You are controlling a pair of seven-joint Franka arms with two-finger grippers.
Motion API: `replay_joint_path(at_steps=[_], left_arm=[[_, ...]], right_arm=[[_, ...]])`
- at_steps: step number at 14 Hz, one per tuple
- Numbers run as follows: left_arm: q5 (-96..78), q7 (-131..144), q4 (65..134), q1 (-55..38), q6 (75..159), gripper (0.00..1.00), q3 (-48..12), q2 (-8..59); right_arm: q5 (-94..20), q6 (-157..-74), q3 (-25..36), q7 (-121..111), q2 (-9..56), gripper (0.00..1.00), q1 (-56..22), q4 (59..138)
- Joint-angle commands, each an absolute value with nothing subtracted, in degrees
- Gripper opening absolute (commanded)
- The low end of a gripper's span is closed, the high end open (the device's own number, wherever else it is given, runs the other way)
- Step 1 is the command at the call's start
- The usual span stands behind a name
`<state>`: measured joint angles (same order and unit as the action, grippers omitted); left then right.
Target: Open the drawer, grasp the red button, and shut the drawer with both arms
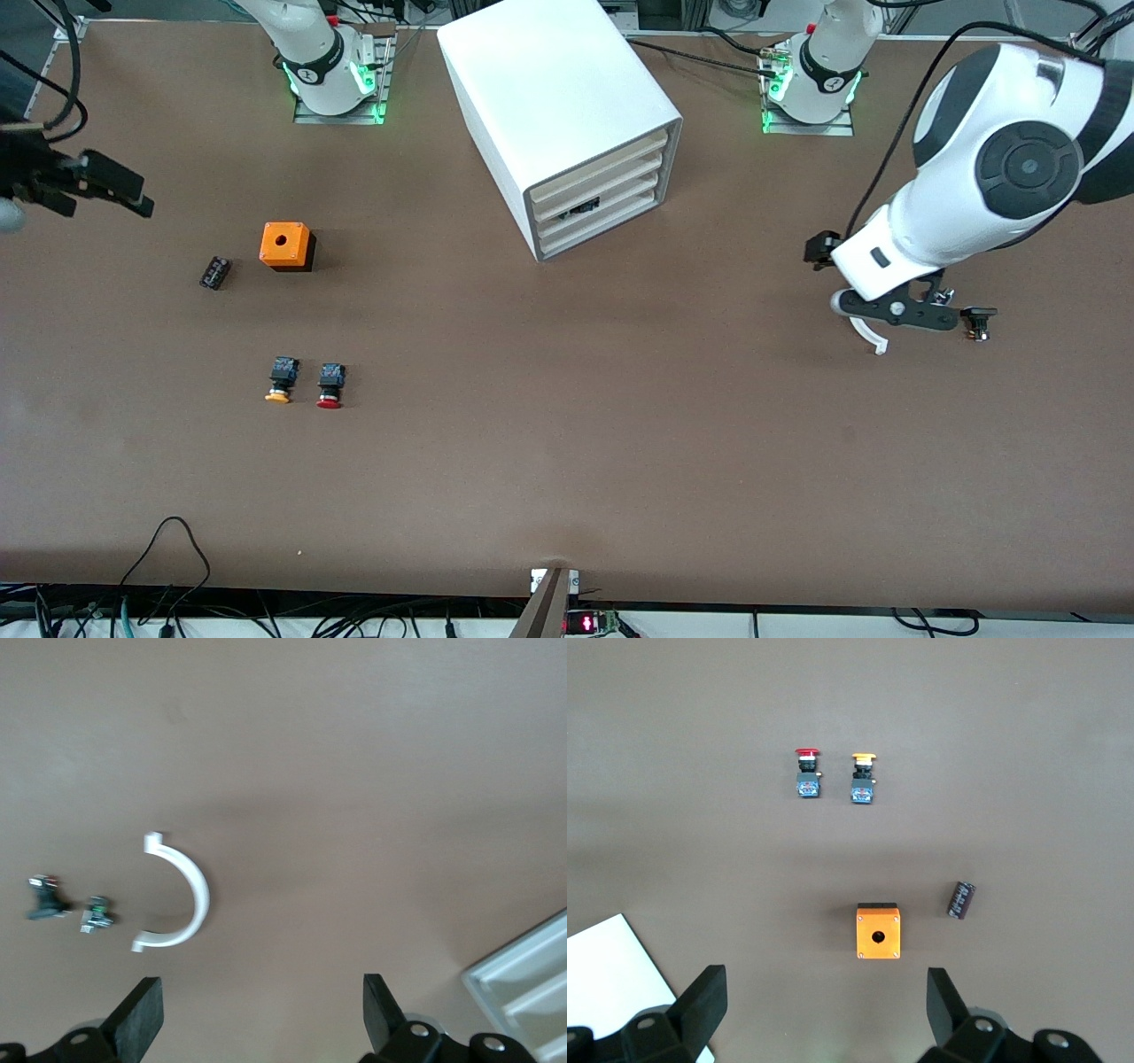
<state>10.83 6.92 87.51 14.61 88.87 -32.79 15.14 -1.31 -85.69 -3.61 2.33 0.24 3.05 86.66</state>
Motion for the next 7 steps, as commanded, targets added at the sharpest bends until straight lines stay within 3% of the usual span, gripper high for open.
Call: replay_joint_path(at_steps=[1, 4, 7], left_arm=[[6.6, 0.2, 89.8, 8.1, 91.0, 0.99, -21.0, 10.0], [1.2, -3.6, 94.6, 1.2, 96.1, 0.99, -8.2, 4.5], [-0.3, -3.7, 97.4, -1.1, 99.4, 0.99, -3.9, 1.0]], right_arm=[[0.3, -88.8, -5.1, 4.7, -7.5, 1.0, 4.0, 95.3], [1.4, -93.3, -5.0, 6.6, -10.5, 1.0, 3.2, 100.6], [1.4, -92.8, -5.2, 11.4, -10.2, 1.0, 3.3, 100.3]])
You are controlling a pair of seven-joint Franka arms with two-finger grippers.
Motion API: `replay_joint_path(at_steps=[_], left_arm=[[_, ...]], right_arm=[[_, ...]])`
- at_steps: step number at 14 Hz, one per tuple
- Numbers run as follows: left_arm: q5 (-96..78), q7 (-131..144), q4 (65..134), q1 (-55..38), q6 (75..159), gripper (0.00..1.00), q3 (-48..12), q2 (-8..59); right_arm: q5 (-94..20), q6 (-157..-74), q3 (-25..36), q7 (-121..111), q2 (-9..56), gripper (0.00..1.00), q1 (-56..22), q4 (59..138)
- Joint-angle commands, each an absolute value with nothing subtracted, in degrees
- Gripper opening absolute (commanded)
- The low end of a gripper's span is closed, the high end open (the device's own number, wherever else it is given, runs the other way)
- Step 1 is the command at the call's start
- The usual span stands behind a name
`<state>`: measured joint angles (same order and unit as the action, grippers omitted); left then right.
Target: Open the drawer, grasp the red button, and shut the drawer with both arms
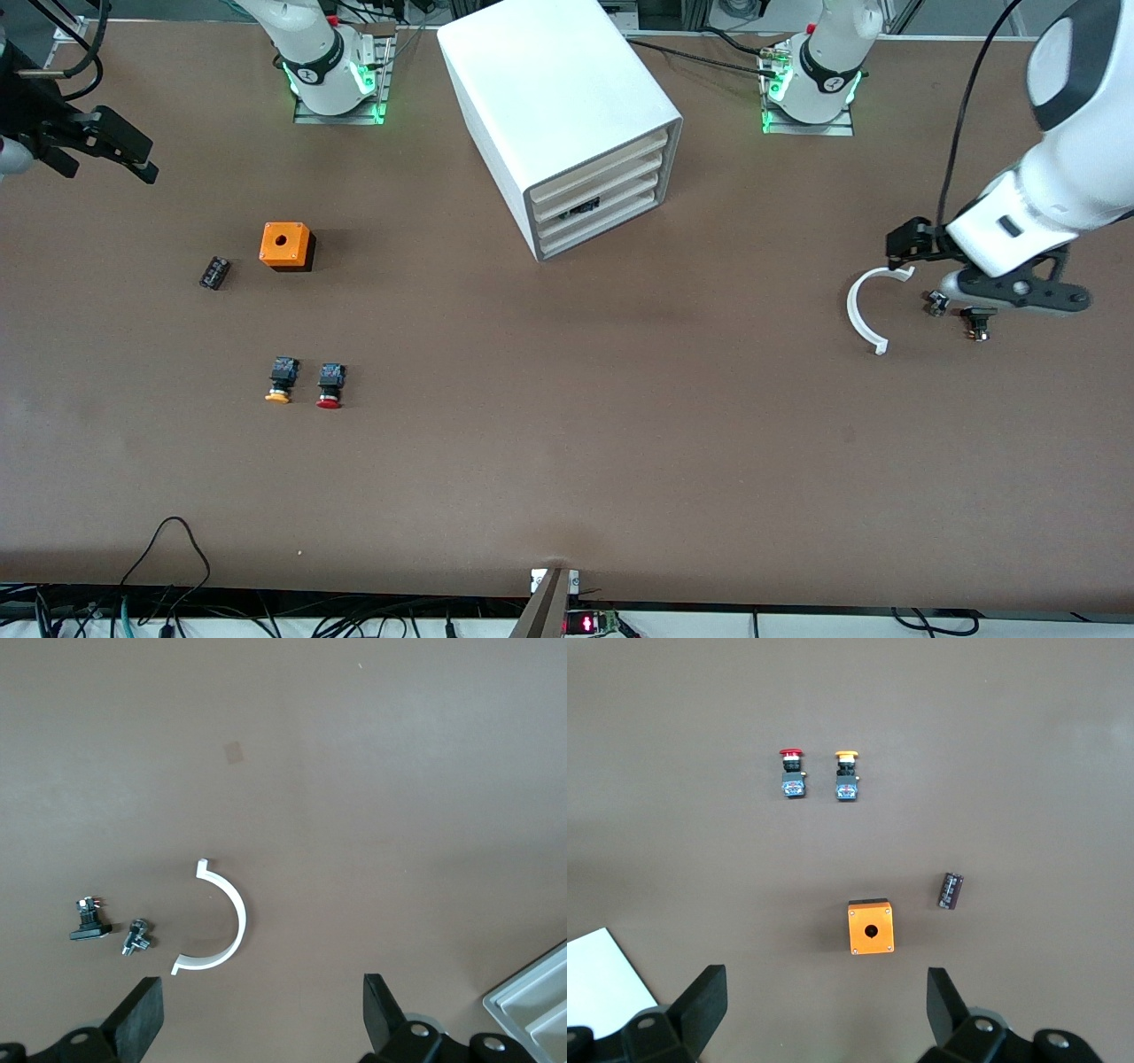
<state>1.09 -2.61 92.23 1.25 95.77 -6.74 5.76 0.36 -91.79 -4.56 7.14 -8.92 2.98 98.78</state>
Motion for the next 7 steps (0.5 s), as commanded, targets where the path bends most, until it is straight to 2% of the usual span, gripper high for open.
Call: replay_joint_path(at_steps=[1, 3, 7], left_arm=[[-0.1, -4.0, 99.7, -1.1, 102.2, 0.99, -3.3, -0.9], [0.0, -3.4, 105.0, -1.1, 105.5, 0.99, -3.2, -4.4], [0.6, -3.3, 104.3, -0.2, 101.5, 0.99, -3.5, -4.4]], right_arm=[[1.4, -92.7, -5.4, 13.3, -10.1, 1.0, 3.2, 100.3], [1.4, -92.9, -6.7, 13.0, -9.5, 1.0, 3.1, 99.3], [1.2, -91.4, -6.8, 10.9, -8.9, 1.0, 3.1, 97.7]])
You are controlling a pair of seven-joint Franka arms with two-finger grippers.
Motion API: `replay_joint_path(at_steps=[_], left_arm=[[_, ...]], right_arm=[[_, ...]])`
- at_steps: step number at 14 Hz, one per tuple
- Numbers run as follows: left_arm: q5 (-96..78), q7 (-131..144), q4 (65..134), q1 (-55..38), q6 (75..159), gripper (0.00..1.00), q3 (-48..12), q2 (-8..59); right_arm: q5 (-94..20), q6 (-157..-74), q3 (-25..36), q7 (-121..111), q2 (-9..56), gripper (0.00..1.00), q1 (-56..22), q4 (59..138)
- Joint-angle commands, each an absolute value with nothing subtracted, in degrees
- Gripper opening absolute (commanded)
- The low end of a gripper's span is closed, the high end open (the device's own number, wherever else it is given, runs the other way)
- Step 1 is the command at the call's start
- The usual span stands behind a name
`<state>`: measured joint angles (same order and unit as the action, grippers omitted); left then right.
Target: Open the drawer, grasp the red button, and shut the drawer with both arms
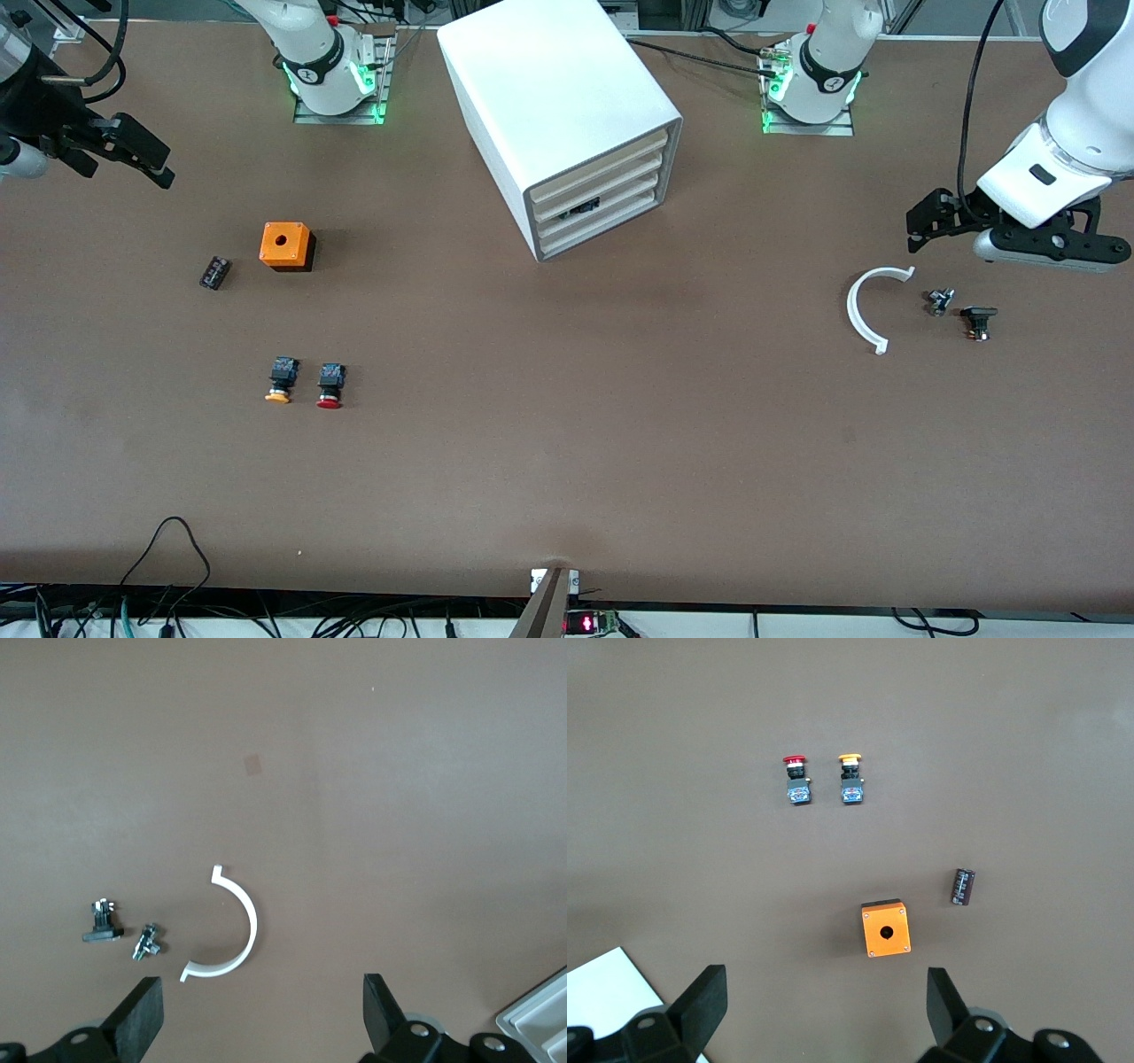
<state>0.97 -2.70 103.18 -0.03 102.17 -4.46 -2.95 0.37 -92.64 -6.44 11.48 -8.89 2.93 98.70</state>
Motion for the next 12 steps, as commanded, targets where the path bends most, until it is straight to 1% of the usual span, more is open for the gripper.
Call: replay_joint_path(at_steps=[1, 10, 12], left_arm=[[0.6, -3.3, 104.2, -0.2, 101.5, 0.99, -3.4, -4.3], [0.6, -3.1, 103.0, -1.1, 101.1, 0.99, -4.0, -4.0], [0.6, -3.1, 102.8, -1.0, 100.1, 0.99, -4.6, -4.0]], right_arm=[[1.1, -90.5, -6.8, 9.0, -8.9, 1.0, 3.2, 97.7], [1.1, -90.1, -6.8, 8.1, -8.8, 1.0, 3.2, 97.6], [1.3, -88.3, -6.9, 8.4, -8.9, 1.0, 3.2, 97.3]])
